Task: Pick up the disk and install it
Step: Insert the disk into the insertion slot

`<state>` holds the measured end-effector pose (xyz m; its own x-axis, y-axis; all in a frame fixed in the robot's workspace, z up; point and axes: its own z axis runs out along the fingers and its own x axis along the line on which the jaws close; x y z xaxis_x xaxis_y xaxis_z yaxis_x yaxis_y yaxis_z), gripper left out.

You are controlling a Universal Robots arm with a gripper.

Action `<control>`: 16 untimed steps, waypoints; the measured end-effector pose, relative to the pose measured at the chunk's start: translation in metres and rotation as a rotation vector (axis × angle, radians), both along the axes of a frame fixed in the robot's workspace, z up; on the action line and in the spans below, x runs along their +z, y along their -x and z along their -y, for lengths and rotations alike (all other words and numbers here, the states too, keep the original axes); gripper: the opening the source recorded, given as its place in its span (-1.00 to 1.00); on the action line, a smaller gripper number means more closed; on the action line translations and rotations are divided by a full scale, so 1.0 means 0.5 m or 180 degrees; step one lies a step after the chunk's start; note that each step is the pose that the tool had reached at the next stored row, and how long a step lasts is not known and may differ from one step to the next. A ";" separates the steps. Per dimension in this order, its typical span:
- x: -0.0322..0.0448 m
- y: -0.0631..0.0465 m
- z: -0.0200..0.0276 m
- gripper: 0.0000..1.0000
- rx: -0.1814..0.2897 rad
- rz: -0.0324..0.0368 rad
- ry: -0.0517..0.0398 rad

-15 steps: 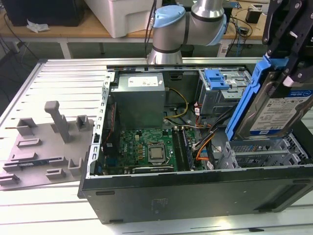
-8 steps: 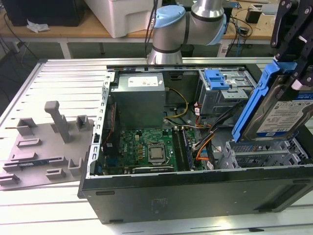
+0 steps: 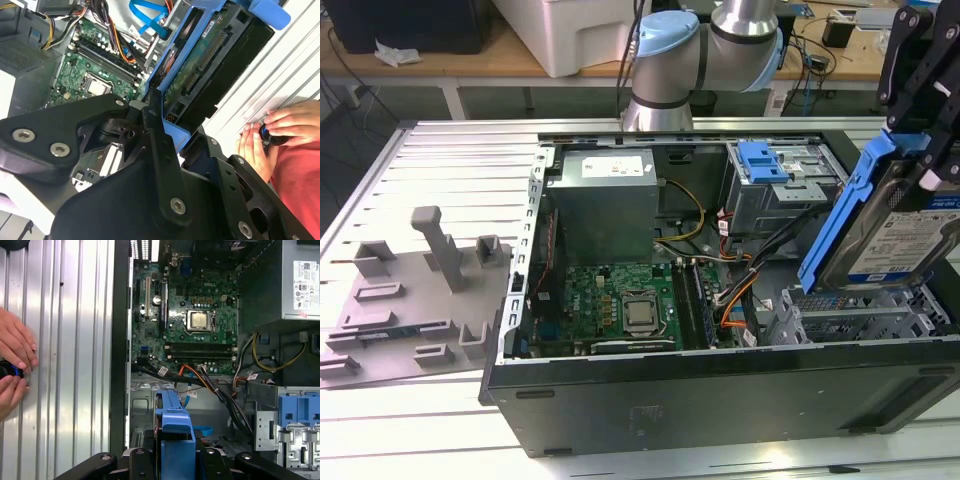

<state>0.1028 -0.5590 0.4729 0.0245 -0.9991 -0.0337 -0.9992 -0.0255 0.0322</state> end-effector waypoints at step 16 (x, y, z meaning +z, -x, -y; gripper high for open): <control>-0.015 -0.003 -0.0077 -0.26 -0.0041 0.0002 0.0000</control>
<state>0.1045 -0.5552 0.4653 0.0115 -0.9994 -0.0336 -0.9994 -0.0125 0.0315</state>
